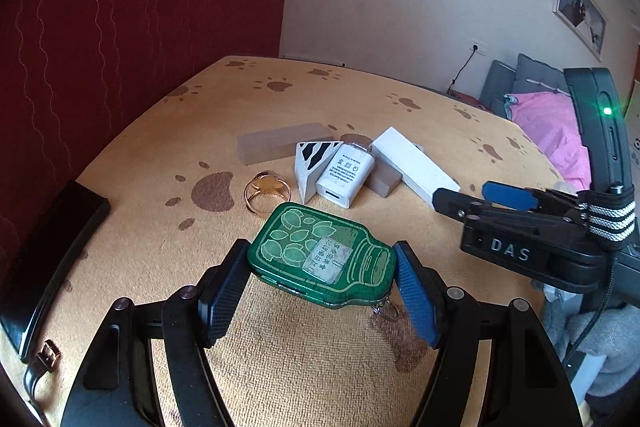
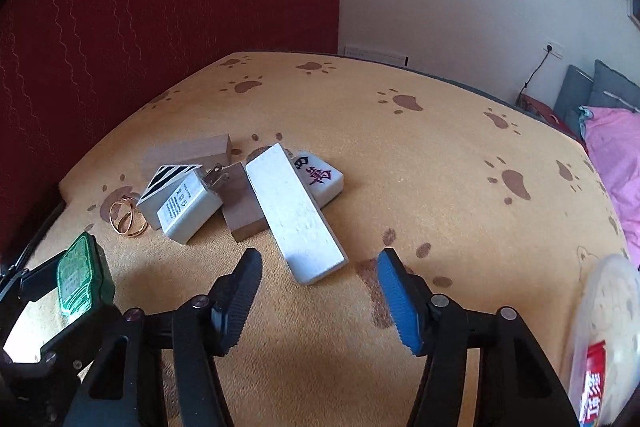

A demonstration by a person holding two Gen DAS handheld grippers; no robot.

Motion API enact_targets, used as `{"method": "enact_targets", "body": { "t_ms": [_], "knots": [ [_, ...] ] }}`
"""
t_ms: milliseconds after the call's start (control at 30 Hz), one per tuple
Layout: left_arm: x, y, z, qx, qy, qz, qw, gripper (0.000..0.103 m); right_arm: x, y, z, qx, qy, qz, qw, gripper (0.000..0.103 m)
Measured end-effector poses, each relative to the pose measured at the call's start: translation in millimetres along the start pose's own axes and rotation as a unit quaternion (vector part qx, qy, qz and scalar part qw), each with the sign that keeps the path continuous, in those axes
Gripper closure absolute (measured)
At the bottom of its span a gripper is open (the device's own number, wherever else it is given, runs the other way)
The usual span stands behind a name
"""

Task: Organize rigid objects
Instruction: 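Grasp the white rectangular block with the right gripper while the left holds the tin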

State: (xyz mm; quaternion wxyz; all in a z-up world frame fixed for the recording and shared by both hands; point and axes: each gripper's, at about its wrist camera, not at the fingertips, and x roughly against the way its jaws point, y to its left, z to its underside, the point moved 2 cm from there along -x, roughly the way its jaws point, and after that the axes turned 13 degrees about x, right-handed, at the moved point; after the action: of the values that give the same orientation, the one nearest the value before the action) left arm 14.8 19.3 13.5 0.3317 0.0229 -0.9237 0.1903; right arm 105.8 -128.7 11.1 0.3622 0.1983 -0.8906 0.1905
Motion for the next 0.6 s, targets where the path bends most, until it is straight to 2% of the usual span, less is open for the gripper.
{"method": "enact_targets", "body": {
  "t_ms": [200, 600],
  "knots": [
    [-1.6, 0.6, 0.0, 0.001, 0.005, 0.001, 1.0, 0.031, -16.5, 6.2, -6.9, 0.027, 0.011, 0.009, 1.0, 0.061],
    [-6.4, 2.2, -1.7, 0.005, 0.012, 0.002, 0.9999, 0.031, -6.8, -0.7, 9.2, -0.001, 0.018, -0.023, 1.0, 0.066]
  ]
}}
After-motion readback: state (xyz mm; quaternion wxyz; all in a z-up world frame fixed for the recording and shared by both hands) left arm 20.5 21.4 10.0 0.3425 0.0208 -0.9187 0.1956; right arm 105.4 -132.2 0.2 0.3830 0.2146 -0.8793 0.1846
